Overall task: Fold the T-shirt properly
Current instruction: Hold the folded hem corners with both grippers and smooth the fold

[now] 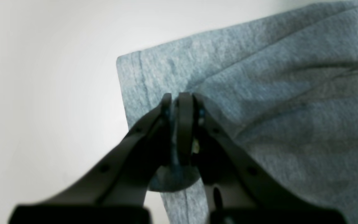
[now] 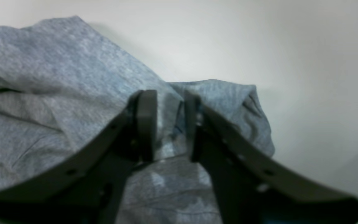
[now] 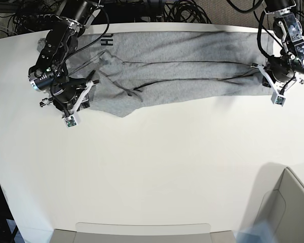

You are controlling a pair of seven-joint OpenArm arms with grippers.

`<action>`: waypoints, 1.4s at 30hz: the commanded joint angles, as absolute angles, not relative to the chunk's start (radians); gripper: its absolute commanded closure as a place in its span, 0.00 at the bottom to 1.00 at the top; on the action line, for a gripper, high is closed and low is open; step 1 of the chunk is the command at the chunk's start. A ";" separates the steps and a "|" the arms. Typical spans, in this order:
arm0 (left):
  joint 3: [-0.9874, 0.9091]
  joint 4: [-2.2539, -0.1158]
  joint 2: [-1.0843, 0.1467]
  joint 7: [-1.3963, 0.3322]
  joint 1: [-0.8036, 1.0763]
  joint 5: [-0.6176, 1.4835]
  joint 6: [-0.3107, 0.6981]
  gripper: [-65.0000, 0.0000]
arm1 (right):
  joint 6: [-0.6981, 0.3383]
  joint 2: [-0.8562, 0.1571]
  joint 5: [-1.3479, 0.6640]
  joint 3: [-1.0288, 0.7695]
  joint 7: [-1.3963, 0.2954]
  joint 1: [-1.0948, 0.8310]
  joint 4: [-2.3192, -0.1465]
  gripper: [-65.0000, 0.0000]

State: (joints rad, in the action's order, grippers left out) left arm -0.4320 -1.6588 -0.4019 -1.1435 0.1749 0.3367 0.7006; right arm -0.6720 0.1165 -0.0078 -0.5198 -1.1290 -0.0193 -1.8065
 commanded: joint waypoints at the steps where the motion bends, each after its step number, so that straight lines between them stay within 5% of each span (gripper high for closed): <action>1: -0.440 -1.678 -0.421 -1.127 0.166 0.338 0.698 1.00 | -0.664 0.113 -0.021 -0.519 -1.110 -0.002 -1.805 0.65; 30: -0.440 -1.678 -0.421 -1.127 0.166 0.340 0.698 1.00 | -0.611 0.110 -0.022 -0.602 -1.029 0.012 -1.724 0.63; 42: -0.440 -1.678 -0.421 -1.127 0.165 0.340 0.698 1.00 | -0.611 0.085 -0.024 -0.507 -1.035 0.005 -1.692 0.66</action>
